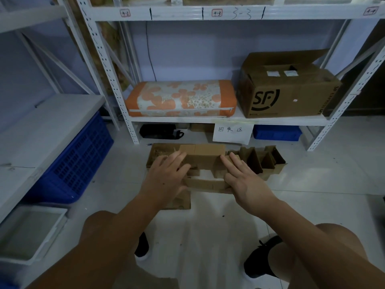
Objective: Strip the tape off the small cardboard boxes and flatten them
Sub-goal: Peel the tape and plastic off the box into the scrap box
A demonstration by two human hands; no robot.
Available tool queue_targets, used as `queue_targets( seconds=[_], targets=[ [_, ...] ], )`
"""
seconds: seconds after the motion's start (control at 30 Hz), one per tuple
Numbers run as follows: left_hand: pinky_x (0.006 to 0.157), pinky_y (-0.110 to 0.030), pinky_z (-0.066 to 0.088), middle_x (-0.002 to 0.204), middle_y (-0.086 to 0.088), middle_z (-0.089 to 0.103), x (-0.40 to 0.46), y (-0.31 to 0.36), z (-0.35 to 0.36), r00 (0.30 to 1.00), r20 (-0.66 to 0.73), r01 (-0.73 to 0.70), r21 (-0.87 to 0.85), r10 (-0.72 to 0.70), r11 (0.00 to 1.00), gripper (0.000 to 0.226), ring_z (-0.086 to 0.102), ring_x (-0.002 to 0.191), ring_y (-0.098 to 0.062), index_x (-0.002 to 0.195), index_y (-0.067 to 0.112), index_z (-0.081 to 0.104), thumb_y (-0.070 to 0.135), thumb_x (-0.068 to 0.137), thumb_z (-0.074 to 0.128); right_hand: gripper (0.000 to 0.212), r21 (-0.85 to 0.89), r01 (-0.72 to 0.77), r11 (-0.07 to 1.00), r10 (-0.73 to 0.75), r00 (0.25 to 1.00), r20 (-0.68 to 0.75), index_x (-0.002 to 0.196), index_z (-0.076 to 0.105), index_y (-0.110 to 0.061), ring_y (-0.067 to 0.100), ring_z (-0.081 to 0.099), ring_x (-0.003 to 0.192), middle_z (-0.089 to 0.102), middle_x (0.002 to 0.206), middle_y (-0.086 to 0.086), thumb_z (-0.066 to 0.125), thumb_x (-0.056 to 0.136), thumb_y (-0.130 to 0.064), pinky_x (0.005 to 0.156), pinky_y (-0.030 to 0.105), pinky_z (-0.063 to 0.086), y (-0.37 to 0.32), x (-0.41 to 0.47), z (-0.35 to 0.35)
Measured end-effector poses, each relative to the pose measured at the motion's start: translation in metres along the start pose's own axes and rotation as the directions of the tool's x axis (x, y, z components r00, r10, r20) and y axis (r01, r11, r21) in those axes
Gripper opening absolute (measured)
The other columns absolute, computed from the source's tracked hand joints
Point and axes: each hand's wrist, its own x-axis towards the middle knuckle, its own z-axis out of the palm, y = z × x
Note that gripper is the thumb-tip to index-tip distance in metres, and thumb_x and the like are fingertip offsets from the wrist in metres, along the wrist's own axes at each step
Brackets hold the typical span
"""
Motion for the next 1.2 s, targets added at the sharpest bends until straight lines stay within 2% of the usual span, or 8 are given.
queue_targets(
  seconds=[0.13, 0.4, 0.57, 0.67, 0.87, 0.93, 1.07, 1.2],
  targets=[
    [0.109, -0.052, 0.046, 0.136, -0.015, 0.066, 0.004, -0.007, 0.0, 0.989, -0.132, -0.066, 0.013, 0.067, 0.998, 0.016, 0.057, 0.133, -0.033, 0.084, 0.019, 0.076, 0.021, 0.075, 0.089, 0.011, 0.071, -0.024, 0.997, 0.026, 0.999, -0.023, 0.108, 0.058, -0.023, 0.023, -0.02, 0.152, -0.006, 0.17, 0.002, 0.058, 0.099, -0.016, 0.124, 0.043, -0.003, 0.003, -0.001, -0.003],
    [0.112, -0.05, 0.045, 0.137, -0.018, 0.065, 0.007, -0.015, -0.002, 0.924, -0.37, 0.016, -0.216, -0.097, 0.976, 0.024, 0.058, 0.132, -0.037, 0.117, 0.012, 0.072, 0.023, 0.099, 0.059, 0.011, 0.474, -0.033, 0.88, 0.091, 0.991, -0.099, 0.099, 0.059, -0.02, 0.015, -0.008, 0.155, -0.005, 0.168, -0.014, 0.066, 0.095, -0.012, 0.124, 0.039, 0.022, 0.001, -0.003, 0.002],
    [0.104, -0.048, 0.055, 0.165, -0.011, 0.034, -0.012, 0.016, -0.003, 0.94, -0.15, 0.144, -0.642, -0.307, 0.753, 0.05, 0.053, 0.139, -0.033, 0.145, 0.028, 0.042, 0.011, 0.101, 0.056, 0.018, 0.571, -0.004, 0.821, 0.106, 0.984, -0.145, 0.09, 0.055, -0.023, 0.016, -0.004, 0.157, 0.0, 0.17, -0.015, 0.067, 0.094, -0.01, 0.125, 0.046, 0.025, 0.003, 0.001, 0.002],
    [0.103, -0.047, 0.056, 0.168, -0.008, 0.027, -0.013, 0.024, -0.008, 0.932, -0.125, 0.166, -0.687, -0.34, 0.708, 0.047, 0.052, 0.141, -0.03, 0.15, 0.03, 0.035, 0.024, 0.103, 0.036, 0.017, 0.563, -0.041, 0.825, 0.117, 0.988, -0.099, 0.094, 0.058, -0.025, 0.016, -0.004, 0.157, -0.002, 0.17, -0.015, 0.069, 0.093, -0.013, 0.125, 0.048, 0.025, 0.004, 0.006, 0.001],
    [0.127, -0.049, 0.025, 0.172, 0.0, 0.016, -0.01, 0.017, -0.019, 0.968, -0.047, 0.142, -0.704, -0.245, 0.696, 0.074, 0.011, 0.159, -0.013, 0.16, 0.013, 0.027, 0.015, 0.095, 0.061, 0.022, 0.483, -0.114, 0.868, 0.113, 0.993, 0.031, 0.101, 0.054, -0.033, 0.019, -0.008, 0.156, -0.002, 0.169, -0.011, 0.072, 0.092, -0.024, 0.127, 0.049, 0.016, 0.013, 0.006, -0.007],
    [0.127, -0.045, 0.025, 0.172, -0.003, 0.019, -0.005, 0.016, -0.019, 0.946, -0.073, 0.168, -0.723, -0.316, 0.67, 0.08, 0.017, 0.159, -0.018, 0.16, 0.016, 0.025, 0.033, 0.095, 0.069, 0.02, 0.459, -0.12, 0.88, 0.115, 0.993, 0.039, 0.107, 0.059, -0.025, 0.021, -0.007, 0.156, -0.001, 0.17, -0.008, 0.072, 0.092, -0.028, 0.127, 0.049, 0.015, 0.016, 0.004, -0.008],
    [0.118, -0.045, 0.04, 0.159, 0.008, 0.038, 0.0, 0.009, -0.02, 0.807, 0.303, 0.466, -0.854, -0.508, 0.231, 0.11, 0.041, 0.145, -0.016, 0.161, 0.036, 0.018, 0.062, 0.076, 0.084, 0.025, 0.483, -0.124, 0.867, 0.114, 0.992, 0.048, 0.111, 0.059, -0.024, 0.022, -0.004, 0.157, 0.004, 0.17, -0.006, 0.072, 0.092, -0.034, 0.127, 0.045, 0.014, 0.017, 0.003, -0.012],
    [0.107, -0.04, 0.051, 0.142, 0.019, 0.054, 0.002, 0.005, -0.02, 0.866, 0.357, 0.448, -0.865, -0.35, 0.225, 0.108, 0.056, 0.127, -0.004, 0.15, 0.046, 0.031, 0.063, 0.063, 0.091, 0.027, 0.473, -0.106, 0.875, 0.054, 0.991, 0.122, 0.11, 0.052, -0.035, 0.019, -0.004, 0.156, 0.005, 0.169, -0.008, 0.072, 0.092, -0.035, 0.127, 0.047, 0.014, 0.013, 0.002, -0.019]
  ],
)
